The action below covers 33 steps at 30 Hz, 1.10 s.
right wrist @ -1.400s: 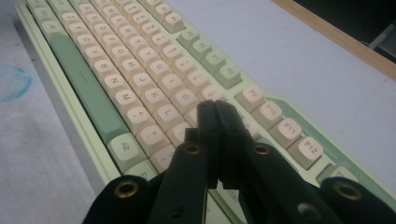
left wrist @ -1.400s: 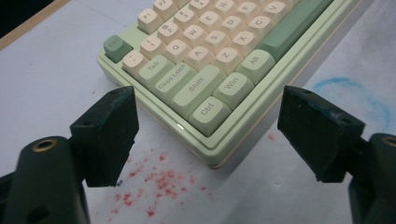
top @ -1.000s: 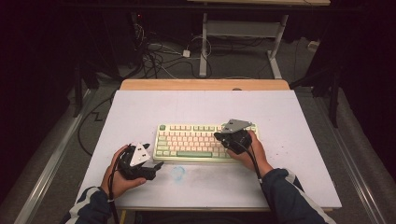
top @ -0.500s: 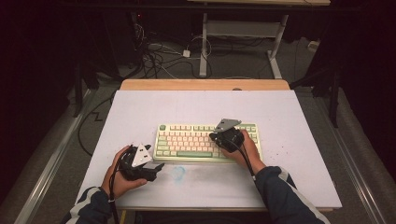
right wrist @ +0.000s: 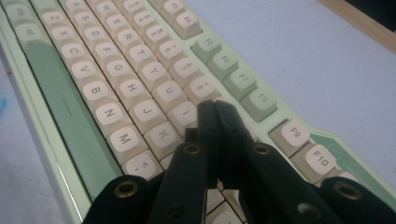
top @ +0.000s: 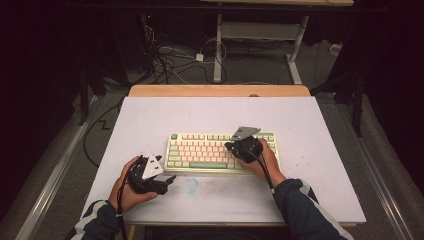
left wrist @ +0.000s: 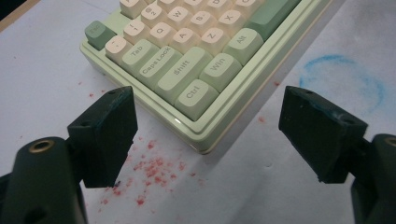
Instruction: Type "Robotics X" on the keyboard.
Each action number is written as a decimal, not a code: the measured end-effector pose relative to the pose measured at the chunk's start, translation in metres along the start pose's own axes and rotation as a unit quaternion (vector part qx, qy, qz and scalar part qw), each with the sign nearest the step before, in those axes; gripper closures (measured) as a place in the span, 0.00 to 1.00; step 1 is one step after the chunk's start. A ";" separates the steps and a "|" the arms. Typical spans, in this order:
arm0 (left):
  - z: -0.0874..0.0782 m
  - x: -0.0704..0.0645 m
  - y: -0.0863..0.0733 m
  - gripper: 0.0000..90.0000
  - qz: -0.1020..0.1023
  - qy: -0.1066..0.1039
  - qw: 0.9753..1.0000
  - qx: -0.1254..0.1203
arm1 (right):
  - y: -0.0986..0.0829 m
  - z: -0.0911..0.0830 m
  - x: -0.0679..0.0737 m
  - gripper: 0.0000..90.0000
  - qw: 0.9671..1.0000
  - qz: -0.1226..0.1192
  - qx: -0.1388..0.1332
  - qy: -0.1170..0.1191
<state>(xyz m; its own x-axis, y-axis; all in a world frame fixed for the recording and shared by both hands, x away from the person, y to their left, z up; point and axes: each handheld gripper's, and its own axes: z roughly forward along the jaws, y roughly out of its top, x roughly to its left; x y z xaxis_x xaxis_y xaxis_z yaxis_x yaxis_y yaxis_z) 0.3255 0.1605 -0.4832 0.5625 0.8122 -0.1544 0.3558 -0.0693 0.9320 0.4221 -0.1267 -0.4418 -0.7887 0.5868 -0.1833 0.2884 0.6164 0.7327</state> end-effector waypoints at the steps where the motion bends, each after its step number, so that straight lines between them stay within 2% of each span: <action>1: 0.000 0.000 0.000 0.20 0.000 0.000 1.000 0.001 | 0.000 -0.002 0.000 1.00 1.000 0.002 -0.002 0.000; 7: 0.001 0.000 0.000 0.20 0.002 0.002 1.000 0.004 | -0.001 -0.010 -0.004 0.99 1.000 0.017 -0.023 0.000; 15: 0.002 0.002 -0.001 0.22 0.000 0.010 1.000 0.010 | -0.005 -0.023 -0.010 0.89 0.998 0.030 -0.061 -0.014; 20: 0.002 0.002 0.000 0.22 -0.003 0.012 1.000 0.008 | -0.008 -0.032 -0.012 0.79 0.996 0.029 -0.079 -0.027; 26: 0.002 0.002 0.000 0.22 -0.004 0.012 1.000 0.009 | -0.012 -0.044 -0.011 0.57 0.994 0.014 -0.098 -0.041; 32: 0.002 0.001 0.000 0.22 -0.003 0.011 1.000 0.011 | -0.016 -0.058 -0.010 0.43 0.992 0.015 -0.115 -0.051; 33: 0.003 0.001 0.000 0.22 -0.004 0.011 1.000 0.011 | -0.017 -0.060 -0.009 0.40 0.991 0.014 -0.118 -0.059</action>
<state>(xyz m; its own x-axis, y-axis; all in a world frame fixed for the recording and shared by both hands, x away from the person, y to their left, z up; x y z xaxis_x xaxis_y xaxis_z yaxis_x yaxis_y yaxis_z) 0.3281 0.1602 -0.4844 0.5426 0.8257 -0.1542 0.3767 -0.0751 0.9233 0.3917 -0.1741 -0.4135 -0.7096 0.6672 -0.2264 0.1625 0.4677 0.8688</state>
